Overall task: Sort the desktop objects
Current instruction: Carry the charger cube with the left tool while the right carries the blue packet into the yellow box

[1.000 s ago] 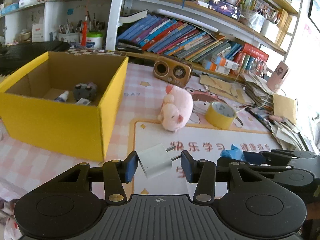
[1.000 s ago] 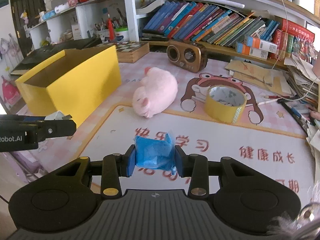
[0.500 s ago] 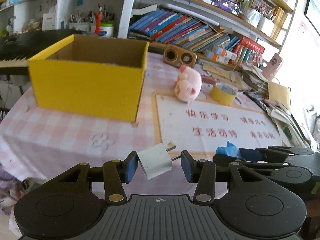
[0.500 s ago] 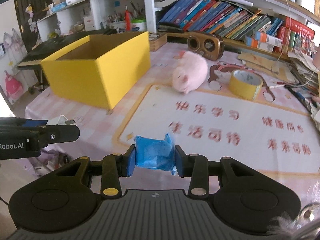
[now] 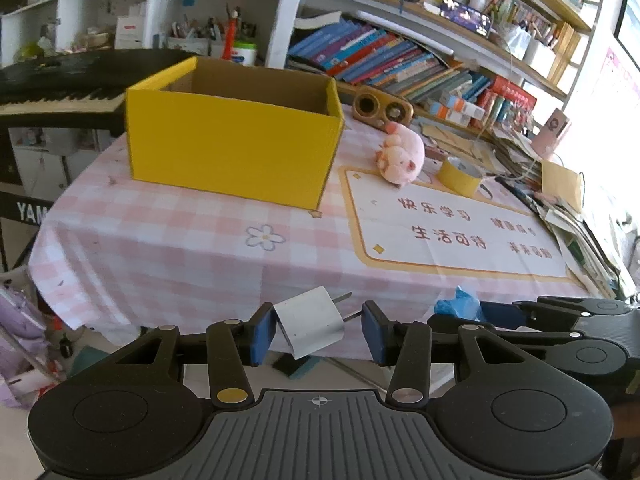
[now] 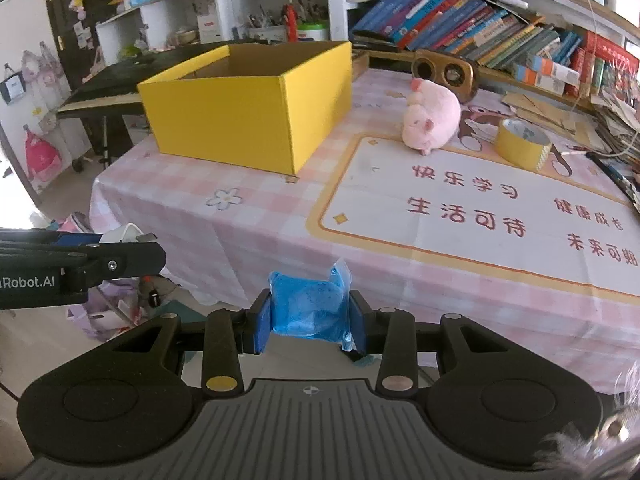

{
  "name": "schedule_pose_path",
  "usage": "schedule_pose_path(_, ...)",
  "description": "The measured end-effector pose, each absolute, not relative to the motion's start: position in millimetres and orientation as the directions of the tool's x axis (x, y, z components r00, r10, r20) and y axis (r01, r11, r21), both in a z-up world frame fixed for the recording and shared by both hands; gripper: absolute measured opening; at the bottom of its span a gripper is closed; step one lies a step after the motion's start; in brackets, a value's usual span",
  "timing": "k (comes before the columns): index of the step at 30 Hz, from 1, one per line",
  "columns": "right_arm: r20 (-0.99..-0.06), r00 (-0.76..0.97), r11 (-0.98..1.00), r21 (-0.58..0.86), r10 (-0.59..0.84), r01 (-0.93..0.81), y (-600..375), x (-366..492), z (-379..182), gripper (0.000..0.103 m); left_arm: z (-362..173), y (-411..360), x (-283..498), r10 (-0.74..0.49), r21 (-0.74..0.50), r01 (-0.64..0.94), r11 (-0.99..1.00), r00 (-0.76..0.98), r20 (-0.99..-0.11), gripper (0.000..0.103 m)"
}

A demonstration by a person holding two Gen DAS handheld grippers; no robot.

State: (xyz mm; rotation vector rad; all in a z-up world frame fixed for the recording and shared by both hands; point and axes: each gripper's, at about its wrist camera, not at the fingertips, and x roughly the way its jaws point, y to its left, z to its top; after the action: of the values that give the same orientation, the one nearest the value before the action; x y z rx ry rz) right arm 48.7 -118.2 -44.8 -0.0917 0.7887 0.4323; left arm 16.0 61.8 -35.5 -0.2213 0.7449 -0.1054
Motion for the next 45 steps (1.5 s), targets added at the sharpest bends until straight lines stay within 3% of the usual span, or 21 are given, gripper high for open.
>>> schedule_pose_path(26,-0.673,0.608,0.841,0.038,0.421,-0.540,-67,47,-32,0.036,-27,101,3,-0.094,-0.244,-0.078,0.967,0.777,-0.622,0.045)
schedule_pose_path(45,-0.639,0.584,0.783,0.046,0.500,-0.620,-48,117,-21,0.036,-21,107,68,-0.007,-0.211,-0.155,0.965,0.790,-0.613,0.045)
